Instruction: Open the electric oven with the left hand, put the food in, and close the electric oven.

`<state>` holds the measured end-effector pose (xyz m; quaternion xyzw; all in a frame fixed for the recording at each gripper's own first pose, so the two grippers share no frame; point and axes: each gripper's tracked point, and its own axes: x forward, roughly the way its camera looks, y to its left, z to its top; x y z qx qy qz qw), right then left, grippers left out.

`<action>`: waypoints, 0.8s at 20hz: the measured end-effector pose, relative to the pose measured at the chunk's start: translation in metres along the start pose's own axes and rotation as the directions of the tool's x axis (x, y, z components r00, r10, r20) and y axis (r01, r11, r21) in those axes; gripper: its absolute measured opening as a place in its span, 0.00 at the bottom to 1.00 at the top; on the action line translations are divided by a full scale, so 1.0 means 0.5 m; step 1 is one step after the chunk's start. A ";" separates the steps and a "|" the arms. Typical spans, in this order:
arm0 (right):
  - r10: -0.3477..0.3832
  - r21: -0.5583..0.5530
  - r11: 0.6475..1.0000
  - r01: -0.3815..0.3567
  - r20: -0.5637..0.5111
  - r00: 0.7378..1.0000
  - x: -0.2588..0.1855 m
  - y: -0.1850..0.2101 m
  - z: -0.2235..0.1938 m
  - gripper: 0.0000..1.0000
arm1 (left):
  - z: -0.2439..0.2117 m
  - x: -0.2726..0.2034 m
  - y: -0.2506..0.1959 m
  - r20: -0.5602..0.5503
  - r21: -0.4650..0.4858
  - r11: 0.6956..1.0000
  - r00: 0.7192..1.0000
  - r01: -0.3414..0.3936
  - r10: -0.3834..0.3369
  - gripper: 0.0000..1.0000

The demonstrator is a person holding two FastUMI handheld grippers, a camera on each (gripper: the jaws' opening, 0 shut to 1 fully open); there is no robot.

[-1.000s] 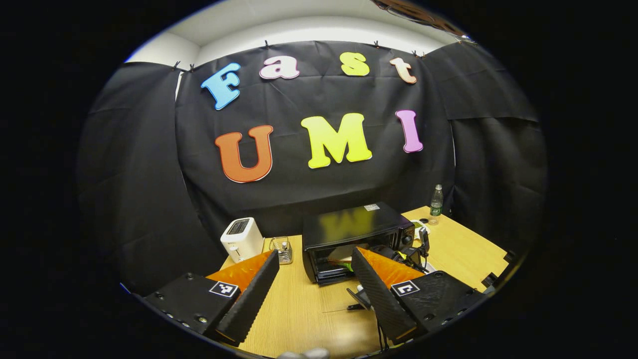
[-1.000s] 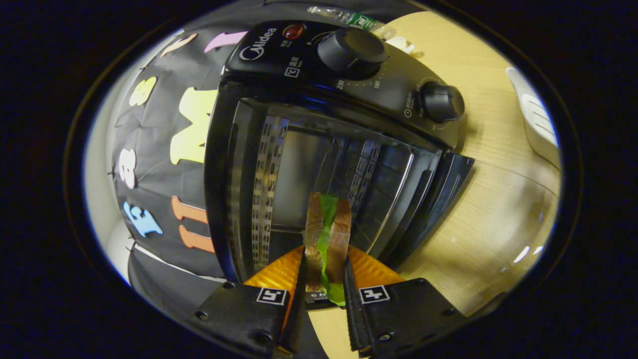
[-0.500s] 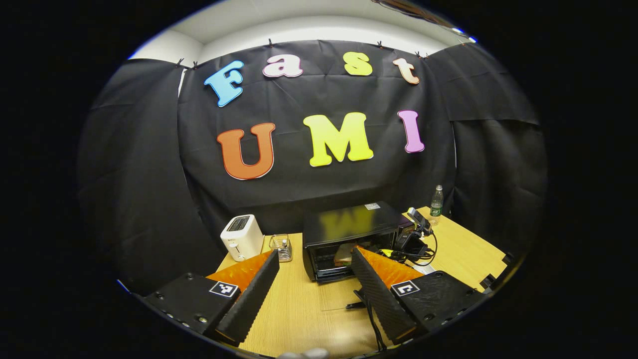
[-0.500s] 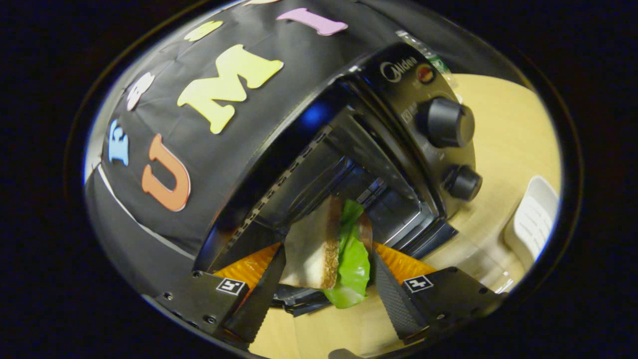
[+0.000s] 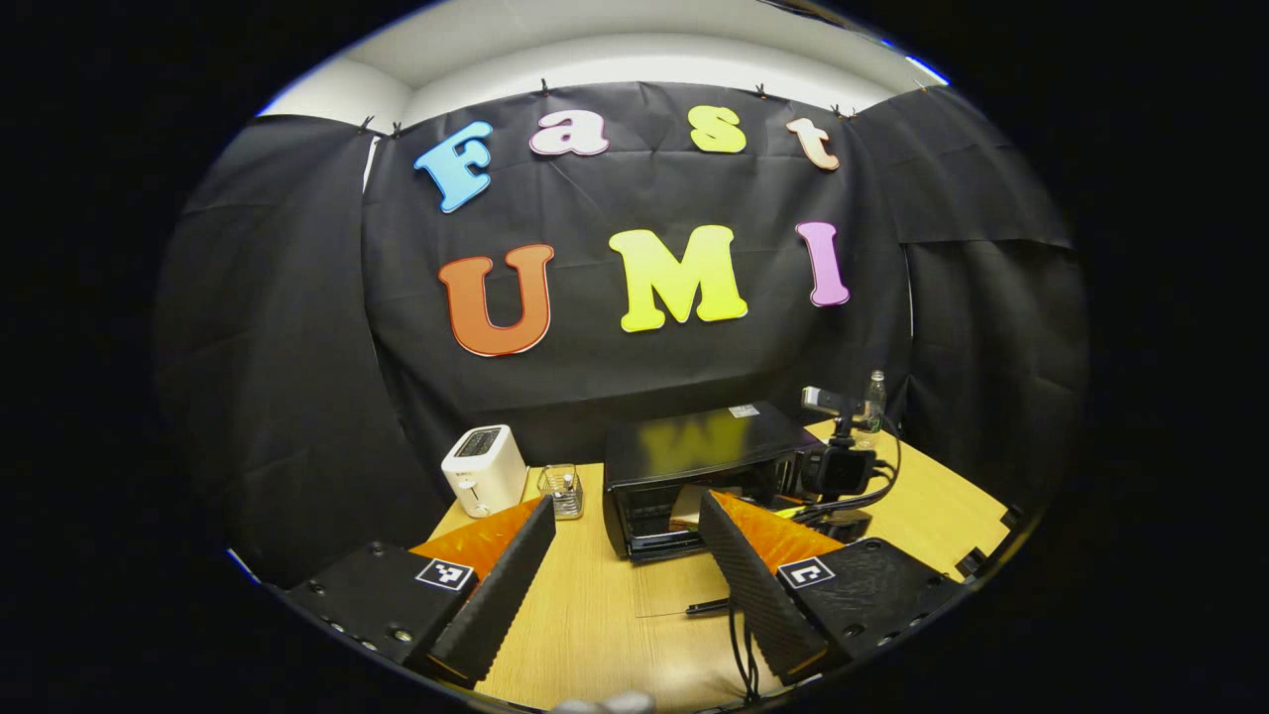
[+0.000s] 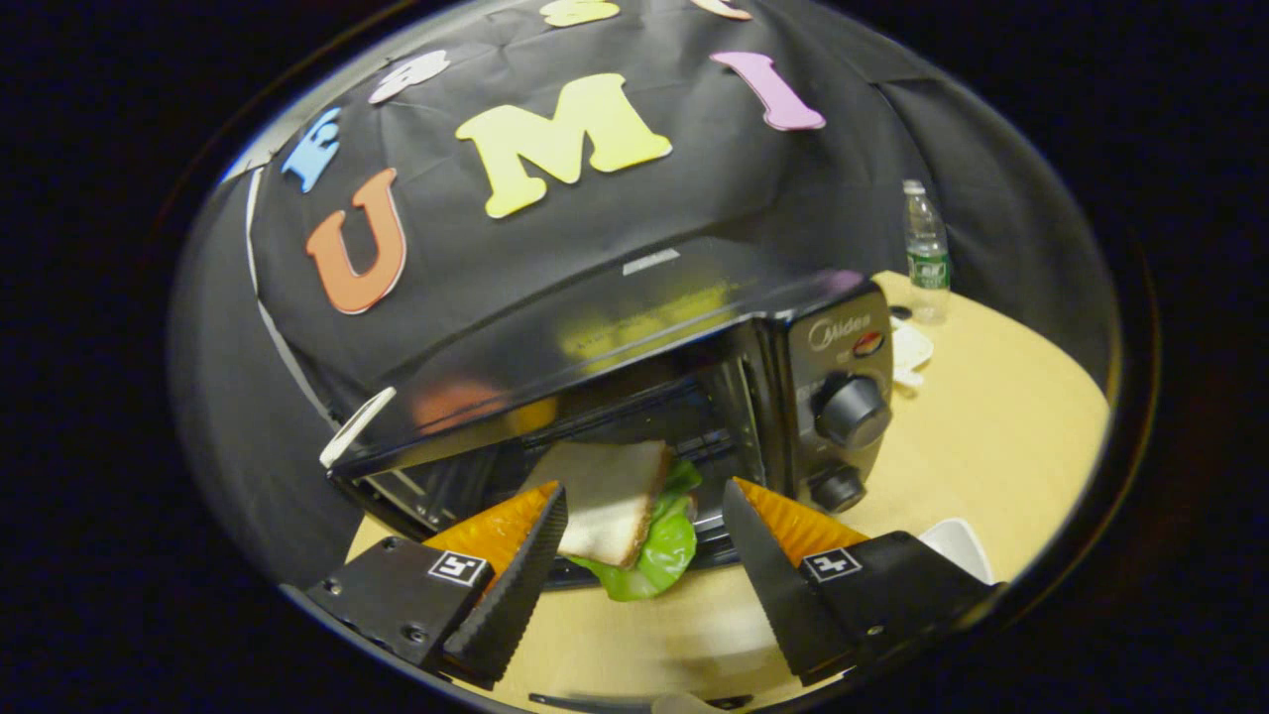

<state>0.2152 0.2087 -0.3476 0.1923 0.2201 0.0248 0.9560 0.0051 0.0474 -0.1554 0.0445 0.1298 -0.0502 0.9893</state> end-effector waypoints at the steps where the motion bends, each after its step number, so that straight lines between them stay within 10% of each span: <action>1: 0.009 -0.025 1.000 -0.008 0.017 1.000 -0.033 -0.004 0.018 0.94 | -0.004 0.001 0.000 0.002 -0.001 1.000 1.000 -0.003 0.003 0.96; 8: 0.038 -0.218 0.976 0.005 0.193 0.981 -0.290 -0.069 0.252 0.94 | -0.055 0.022 -0.007 -0.012 -0.003 0.999 0.999 -0.034 0.034 0.95; 16: 0.015 -0.310 0.942 0.133 0.432 0.902 -0.567 -0.189 0.488 0.95 | -0.196 0.054 -0.095 -0.135 -0.018 0.999 0.990 -0.029 0.027 0.96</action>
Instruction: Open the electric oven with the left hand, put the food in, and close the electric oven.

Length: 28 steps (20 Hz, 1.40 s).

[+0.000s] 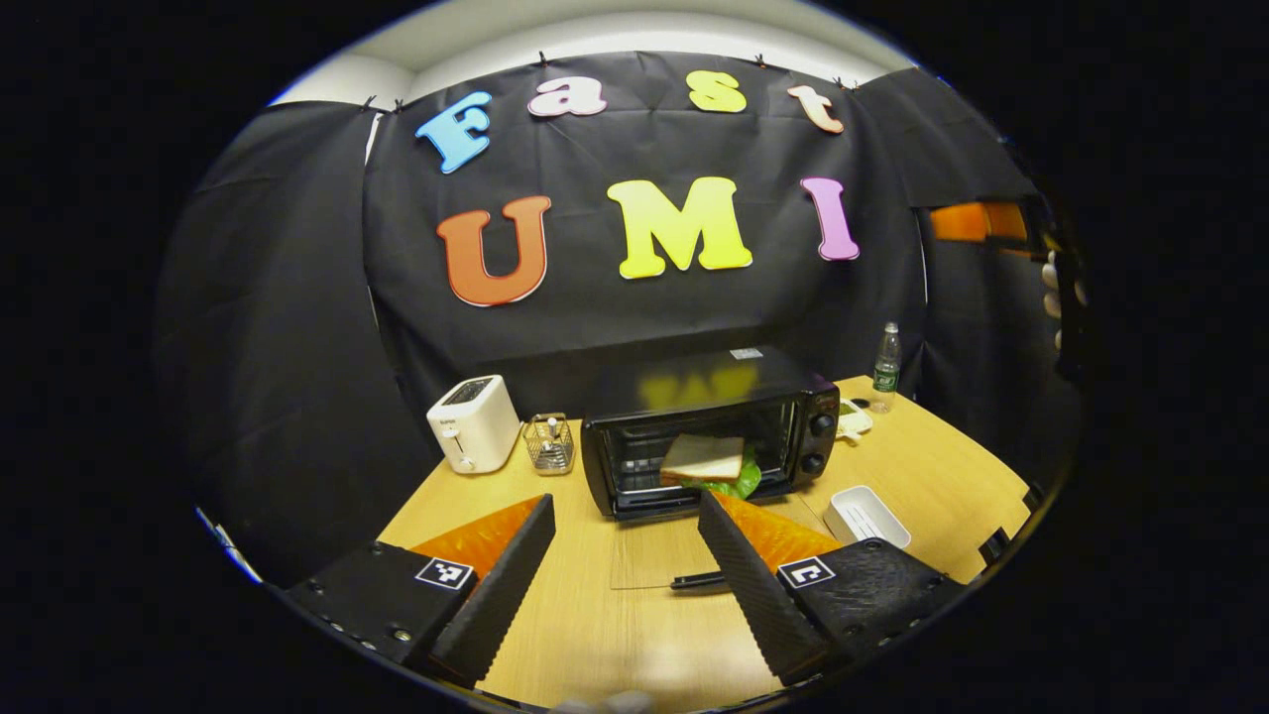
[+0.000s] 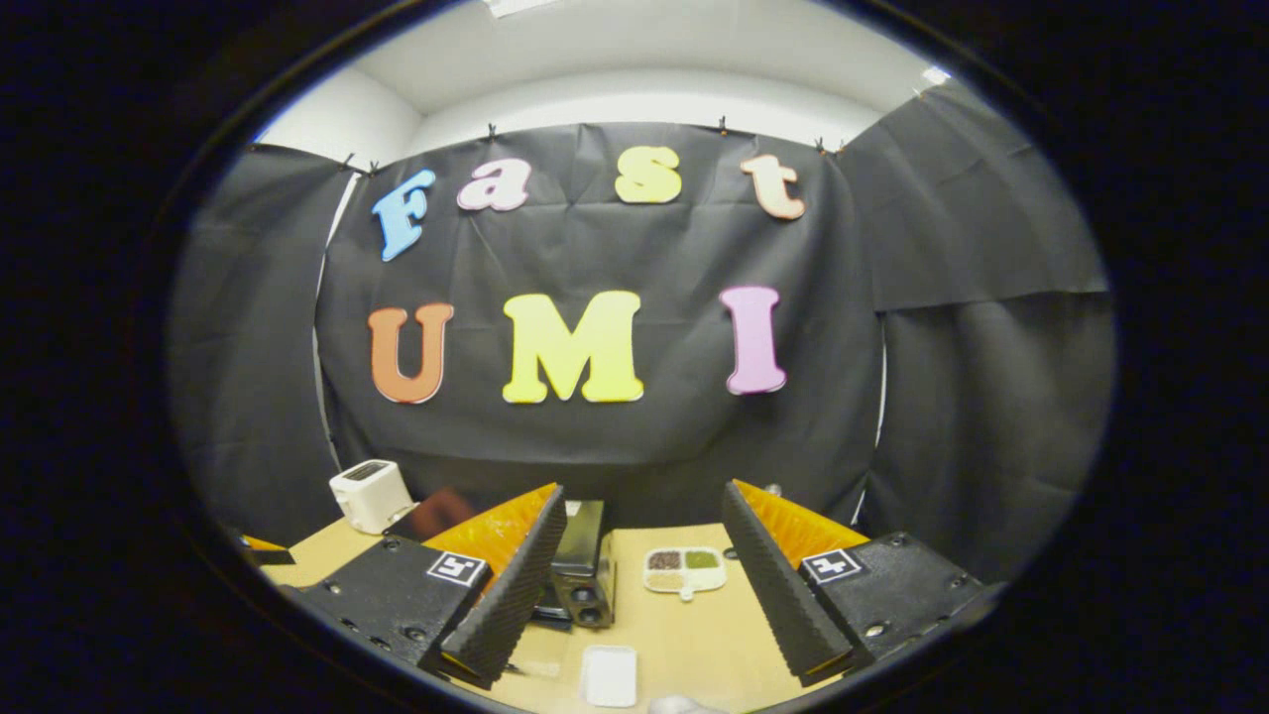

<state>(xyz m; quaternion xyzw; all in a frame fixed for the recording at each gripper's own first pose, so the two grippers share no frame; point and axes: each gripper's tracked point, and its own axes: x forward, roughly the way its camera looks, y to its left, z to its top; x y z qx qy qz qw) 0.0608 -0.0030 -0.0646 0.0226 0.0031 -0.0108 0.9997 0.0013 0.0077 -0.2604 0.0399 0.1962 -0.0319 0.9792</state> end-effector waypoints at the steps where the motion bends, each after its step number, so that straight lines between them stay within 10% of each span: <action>1: -0.008 -0.013 1.000 0.008 0.013 1.000 -0.007 -0.018 0.013 0.94 | -0.019 0.004 -0.018 -0.027 -0.011 1.000 1.000 0.006 -0.007 0.96; 13: -0.011 -0.019 1.000 0.012 0.036 0.999 -0.059 -0.134 0.036 0.95 | -0.257 0.065 -0.198 -0.276 -0.111 0.994 0.960 0.025 -0.055 0.96; 28: 0.000 -0.023 1.000 -0.001 -0.042 0.999 -0.037 -0.145 -0.007 1.00 | -0.320 0.165 -0.225 -0.332 -0.101 0.995 0.941 0.026 -0.059 0.96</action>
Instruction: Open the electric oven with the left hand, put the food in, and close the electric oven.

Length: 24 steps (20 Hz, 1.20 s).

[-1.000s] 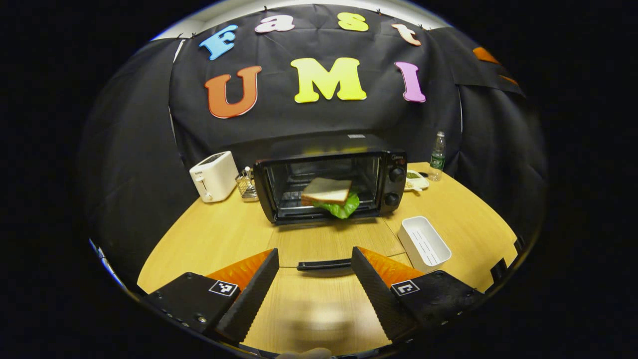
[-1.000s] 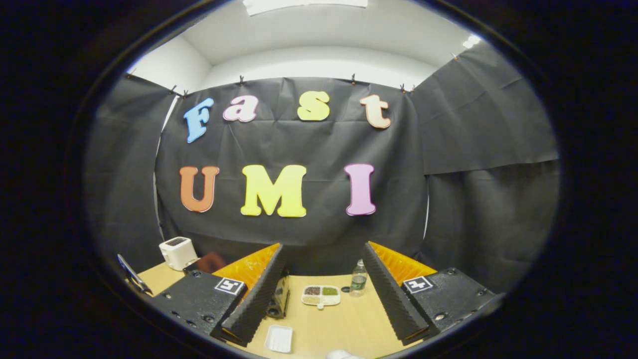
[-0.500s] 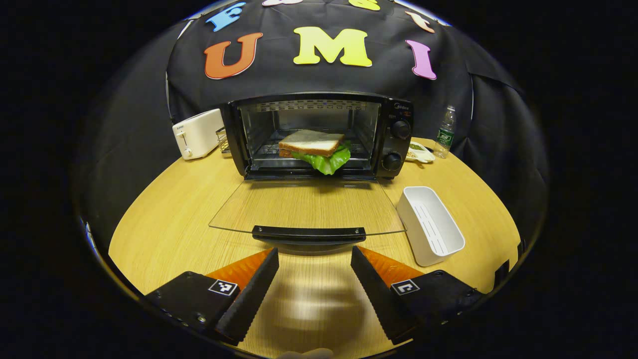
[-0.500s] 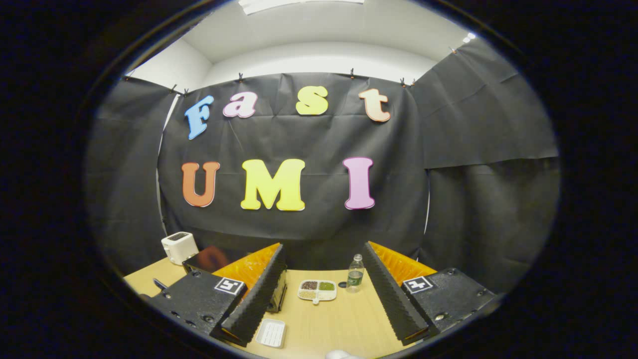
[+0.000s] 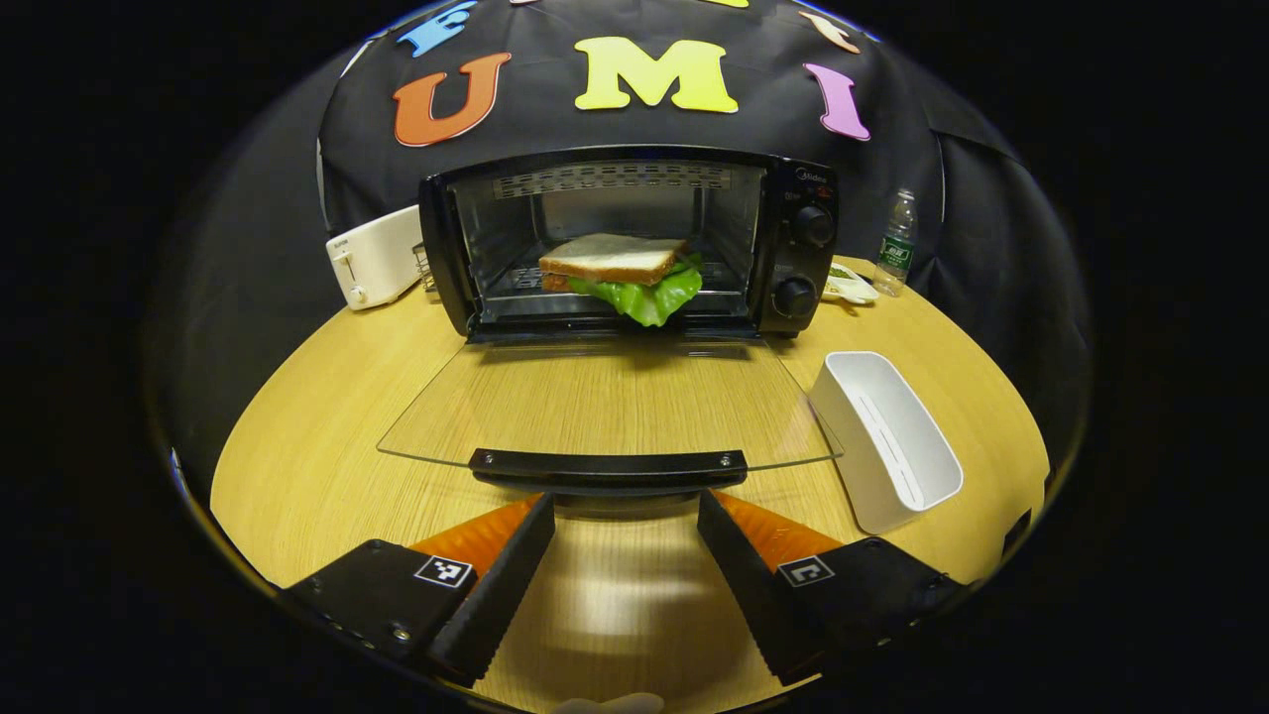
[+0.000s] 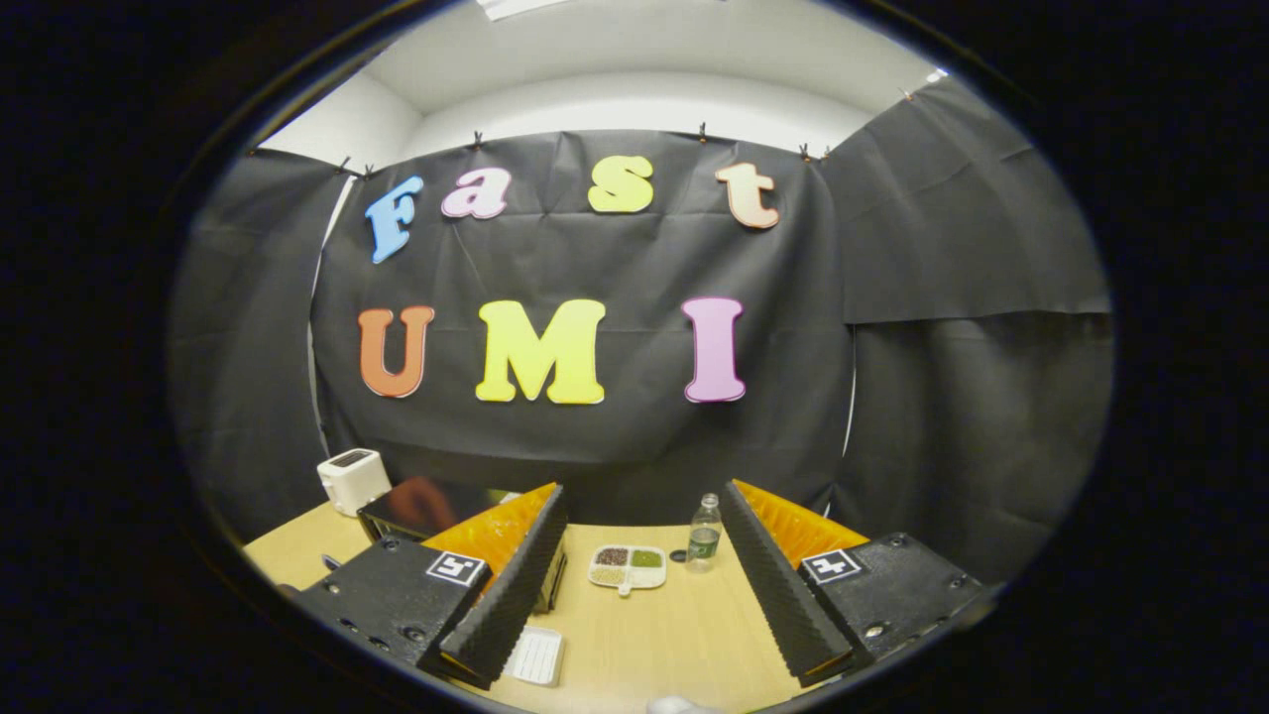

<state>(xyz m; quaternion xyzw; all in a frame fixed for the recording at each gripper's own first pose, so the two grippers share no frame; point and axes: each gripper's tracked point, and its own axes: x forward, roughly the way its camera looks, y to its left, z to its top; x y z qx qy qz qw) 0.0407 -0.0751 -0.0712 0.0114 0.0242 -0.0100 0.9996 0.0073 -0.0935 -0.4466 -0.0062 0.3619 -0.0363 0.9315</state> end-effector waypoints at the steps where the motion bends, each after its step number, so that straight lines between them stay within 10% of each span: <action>1: 0.002 0.003 1.000 -0.002 -0.002 1.000 0.004 0.003 -0.003 1.00 | 0.001 0.001 0.000 0.001 0.001 1.000 1.000 0.001 -0.001 0.96; 24: 0.014 0.006 1.000 -0.014 0.008 1.000 0.045 0.016 0.034 0.95 | 0.109 -0.038 0.009 0.040 0.008 1.000 0.999 0.013 -0.014 0.95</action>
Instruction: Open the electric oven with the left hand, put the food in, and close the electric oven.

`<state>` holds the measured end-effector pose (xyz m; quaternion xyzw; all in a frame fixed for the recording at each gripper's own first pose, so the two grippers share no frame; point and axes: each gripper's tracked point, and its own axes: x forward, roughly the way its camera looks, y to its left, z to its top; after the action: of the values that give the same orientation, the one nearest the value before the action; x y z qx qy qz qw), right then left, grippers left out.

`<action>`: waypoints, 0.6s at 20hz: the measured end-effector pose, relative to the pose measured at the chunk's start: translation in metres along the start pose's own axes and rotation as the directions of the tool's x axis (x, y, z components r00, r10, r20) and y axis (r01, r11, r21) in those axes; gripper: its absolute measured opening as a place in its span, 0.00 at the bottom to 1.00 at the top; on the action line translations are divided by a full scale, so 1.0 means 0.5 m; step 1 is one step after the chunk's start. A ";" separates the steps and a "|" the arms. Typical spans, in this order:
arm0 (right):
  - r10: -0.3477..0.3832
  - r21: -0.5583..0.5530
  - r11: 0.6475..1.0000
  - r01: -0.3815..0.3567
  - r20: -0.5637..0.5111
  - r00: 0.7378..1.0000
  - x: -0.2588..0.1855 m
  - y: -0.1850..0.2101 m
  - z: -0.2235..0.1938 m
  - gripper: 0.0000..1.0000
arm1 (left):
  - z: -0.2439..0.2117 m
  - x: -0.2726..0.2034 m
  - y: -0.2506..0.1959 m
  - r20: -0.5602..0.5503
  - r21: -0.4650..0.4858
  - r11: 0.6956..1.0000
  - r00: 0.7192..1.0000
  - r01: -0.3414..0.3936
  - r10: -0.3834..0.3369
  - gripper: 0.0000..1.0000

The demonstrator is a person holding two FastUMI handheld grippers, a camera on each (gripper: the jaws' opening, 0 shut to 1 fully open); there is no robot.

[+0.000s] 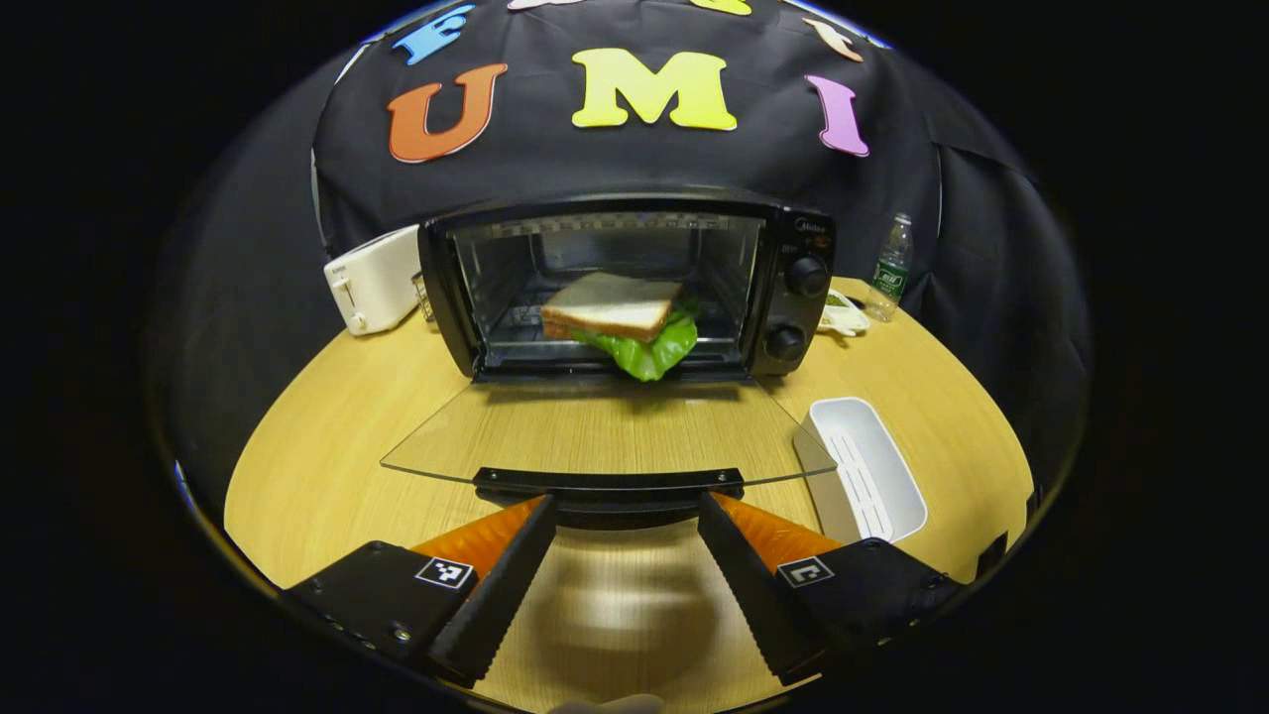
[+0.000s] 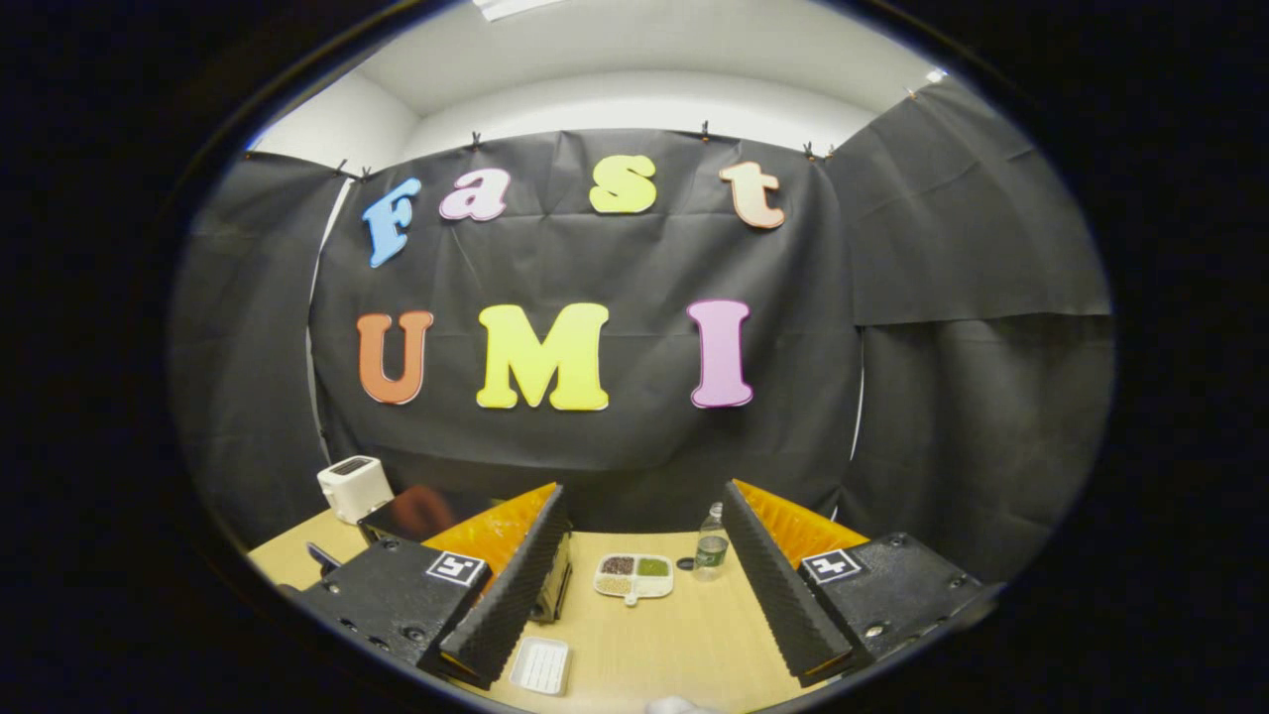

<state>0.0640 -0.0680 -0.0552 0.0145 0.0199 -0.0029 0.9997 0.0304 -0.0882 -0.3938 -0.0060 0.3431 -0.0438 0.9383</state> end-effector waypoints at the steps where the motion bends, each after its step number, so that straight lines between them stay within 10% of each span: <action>1: 0.000 -0.001 1.000 0.000 0.003 1.000 0.003 -0.001 0.004 0.95 | 0.014 -0.003 0.002 0.009 0.001 1.000 1.000 0.000 0.000 0.95; 12: -0.014 0.017 1.000 0.013 0.016 1.000 0.017 0.000 0.024 0.95 | 0.197 0.000 0.021 0.150 0.012 1.000 0.989 0.006 -0.008 0.96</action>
<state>0.0728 -0.0686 -0.0434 0.0228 0.0117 -0.0099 0.9996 0.0948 -0.0796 -0.3189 -0.0051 0.2713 -0.0484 0.9613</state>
